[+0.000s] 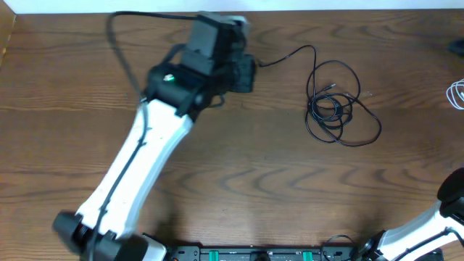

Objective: Untangle cables

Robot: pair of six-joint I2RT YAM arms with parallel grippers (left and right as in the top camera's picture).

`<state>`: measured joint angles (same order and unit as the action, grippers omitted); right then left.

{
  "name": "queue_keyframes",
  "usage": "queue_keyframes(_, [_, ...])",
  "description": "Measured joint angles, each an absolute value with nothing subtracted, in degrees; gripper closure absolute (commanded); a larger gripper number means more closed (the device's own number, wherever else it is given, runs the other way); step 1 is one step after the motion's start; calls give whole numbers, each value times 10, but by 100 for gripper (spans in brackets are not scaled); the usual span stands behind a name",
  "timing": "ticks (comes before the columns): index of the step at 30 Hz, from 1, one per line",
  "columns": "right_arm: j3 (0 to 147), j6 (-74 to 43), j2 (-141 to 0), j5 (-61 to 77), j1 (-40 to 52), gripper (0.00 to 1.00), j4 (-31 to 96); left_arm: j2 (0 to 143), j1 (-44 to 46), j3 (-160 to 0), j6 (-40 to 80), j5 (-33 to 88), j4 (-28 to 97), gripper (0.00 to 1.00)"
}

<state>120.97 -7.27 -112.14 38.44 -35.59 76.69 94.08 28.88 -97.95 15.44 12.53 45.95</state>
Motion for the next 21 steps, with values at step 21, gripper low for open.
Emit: queue_keyframes(21, [1209,-44,-1121,303,-281,1,810,1194,412,-976,157,228,239,57])
